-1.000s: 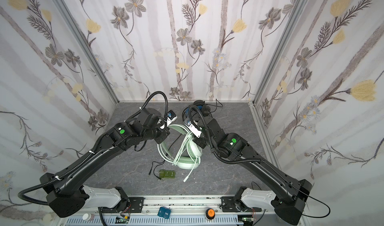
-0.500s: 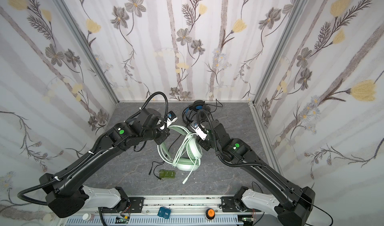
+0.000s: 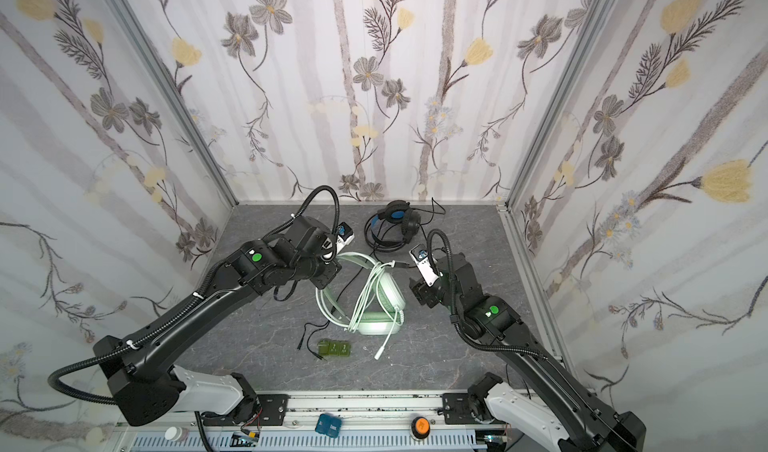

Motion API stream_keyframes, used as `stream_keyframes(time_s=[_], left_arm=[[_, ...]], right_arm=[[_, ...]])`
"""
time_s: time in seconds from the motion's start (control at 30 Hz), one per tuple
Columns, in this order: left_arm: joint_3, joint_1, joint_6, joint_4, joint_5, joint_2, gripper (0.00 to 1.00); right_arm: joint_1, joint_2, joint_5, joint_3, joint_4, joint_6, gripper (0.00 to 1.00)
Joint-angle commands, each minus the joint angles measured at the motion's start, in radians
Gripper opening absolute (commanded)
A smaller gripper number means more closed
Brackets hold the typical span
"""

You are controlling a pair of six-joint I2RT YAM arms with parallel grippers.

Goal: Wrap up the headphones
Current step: 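Release the cable and withdraw the right gripper while the left gripper lifts the headset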

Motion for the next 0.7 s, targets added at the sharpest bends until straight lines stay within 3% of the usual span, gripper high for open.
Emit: stream_keyframes(time_s=[0.0, 0.2, 0.47, 0.67], left_arm=[[0.01, 0.03, -0.102, -0.011, 0.024, 0.026, 0.0], [0.005, 0.12, -0.158, 0.005, 0.009, 0.086, 0.0], [0.055, 0.318, -0.088, 0.173, 0.028, 0.249, 0.0], [0.164, 0.408, -0.014, 0.25, 0.061, 0.431, 0.0]], right_arm=[[-0.016, -0.034, 0.069, -0.031, 0.072, 0.057, 0.82], [-0.023, -0.062, 0.105, -0.047, 0.096, 0.08, 0.89], [-0.021, -0.029, 0.069, 0.054, 0.086, 0.093, 0.97], [-0.021, 0.009, 0.045, 0.157, 0.03, 0.052, 1.0]])
